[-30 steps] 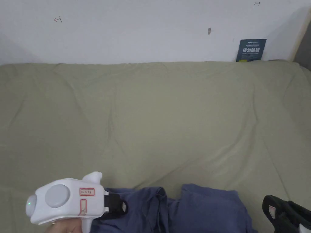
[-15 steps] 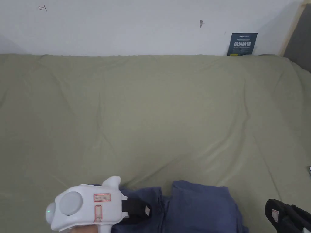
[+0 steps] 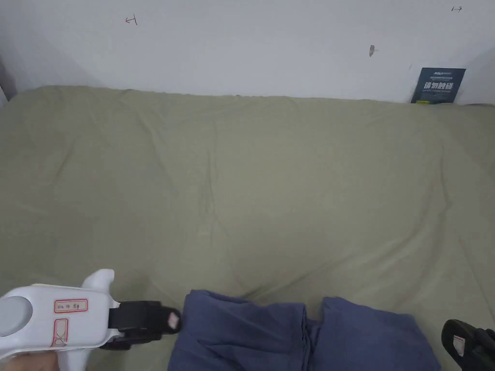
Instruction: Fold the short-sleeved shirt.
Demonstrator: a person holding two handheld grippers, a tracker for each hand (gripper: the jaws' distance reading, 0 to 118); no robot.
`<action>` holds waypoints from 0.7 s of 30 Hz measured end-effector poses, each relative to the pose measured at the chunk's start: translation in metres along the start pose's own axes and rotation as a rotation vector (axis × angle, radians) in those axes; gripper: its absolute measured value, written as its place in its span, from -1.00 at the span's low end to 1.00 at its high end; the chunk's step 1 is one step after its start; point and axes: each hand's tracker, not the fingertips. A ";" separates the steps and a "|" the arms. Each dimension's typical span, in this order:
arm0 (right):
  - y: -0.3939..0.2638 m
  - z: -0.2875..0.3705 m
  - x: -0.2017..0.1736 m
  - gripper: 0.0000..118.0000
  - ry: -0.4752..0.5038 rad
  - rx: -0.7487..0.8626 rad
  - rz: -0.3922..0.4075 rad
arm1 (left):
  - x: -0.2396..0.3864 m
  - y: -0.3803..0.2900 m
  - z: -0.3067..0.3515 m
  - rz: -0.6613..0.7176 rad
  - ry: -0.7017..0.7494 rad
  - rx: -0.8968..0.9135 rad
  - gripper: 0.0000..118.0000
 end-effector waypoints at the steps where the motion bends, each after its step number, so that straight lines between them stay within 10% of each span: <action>1: 0.000 -0.001 -0.001 -1.00 0.002 -0.003 -0.001 | -0.001 0.000 -0.013 -0.008 -0.037 -0.038 1.00; 11: 0.006 0.003 -0.002 -1.00 -0.047 -0.017 0.026 | -0.016 0.009 -0.082 0.082 -0.295 -0.080 0.86; 17: 0.006 0.005 0.001 -1.00 -0.057 -0.006 0.020 | -0.007 -0.002 -0.109 -0.014 -0.141 -0.136 -0.77; 21: 0.003 0.008 0.005 -1.00 -0.056 -0.012 0.018 | -0.040 0.017 -0.090 0.089 -0.237 -0.080 -0.78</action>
